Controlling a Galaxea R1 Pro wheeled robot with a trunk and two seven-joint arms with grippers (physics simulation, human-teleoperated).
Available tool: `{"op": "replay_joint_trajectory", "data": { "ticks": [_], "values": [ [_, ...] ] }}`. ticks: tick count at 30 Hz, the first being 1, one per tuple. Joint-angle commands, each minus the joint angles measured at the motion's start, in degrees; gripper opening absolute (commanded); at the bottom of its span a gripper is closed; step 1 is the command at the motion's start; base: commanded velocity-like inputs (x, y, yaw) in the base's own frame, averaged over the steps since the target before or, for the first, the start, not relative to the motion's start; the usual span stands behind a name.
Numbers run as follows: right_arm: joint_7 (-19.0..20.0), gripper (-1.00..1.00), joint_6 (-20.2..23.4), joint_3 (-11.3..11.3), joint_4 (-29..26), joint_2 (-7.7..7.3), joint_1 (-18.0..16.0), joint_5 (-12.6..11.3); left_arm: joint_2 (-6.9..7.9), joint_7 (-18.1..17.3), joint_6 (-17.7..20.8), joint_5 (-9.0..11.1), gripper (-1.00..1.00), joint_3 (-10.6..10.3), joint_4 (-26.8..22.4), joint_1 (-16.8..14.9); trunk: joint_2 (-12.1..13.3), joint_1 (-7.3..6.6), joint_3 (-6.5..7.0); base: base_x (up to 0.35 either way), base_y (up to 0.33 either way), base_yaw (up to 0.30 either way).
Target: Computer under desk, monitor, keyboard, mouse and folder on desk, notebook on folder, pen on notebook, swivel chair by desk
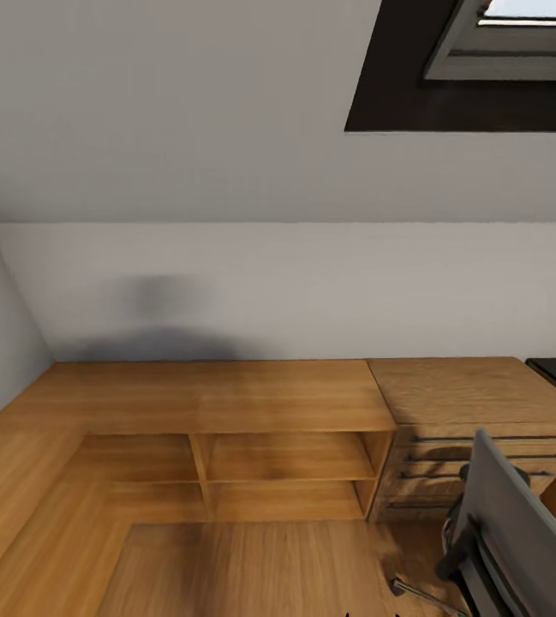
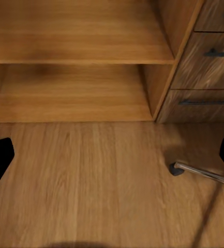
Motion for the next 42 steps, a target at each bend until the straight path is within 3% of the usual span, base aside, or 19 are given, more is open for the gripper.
{"op": "replay_joint_trajectory", "data": {
  "ticks": [1,16,42],
  "values": [
    [-0.50,1.00,-0.09,0.48,0.04,0.01,-0.07,-0.08,-0.03,0.36,-0.59,0.26,1.00,-0.49,0.06,-0.03,-0.12,0.06,-0.12,0.219,0.244,-0.288],
    [-0.50,1.00,-0.09,0.60,0.07,0.10,-0.07,-0.01,-0.16,0.40,-2.98,0.37,1.00,-0.43,0.48,-0.03,-0.12,0.06,-0.12,0.050,0.269,-0.288],
    [-0.50,1.00,-0.09,0.70,0.07,0.10,-0.07,-0.01,-0.10,0.05,-2.72,0.38,1.00,-0.51,0.51,-0.03,-0.12,0.06,-0.12,0.015,0.032,-0.288]
  ]
}}
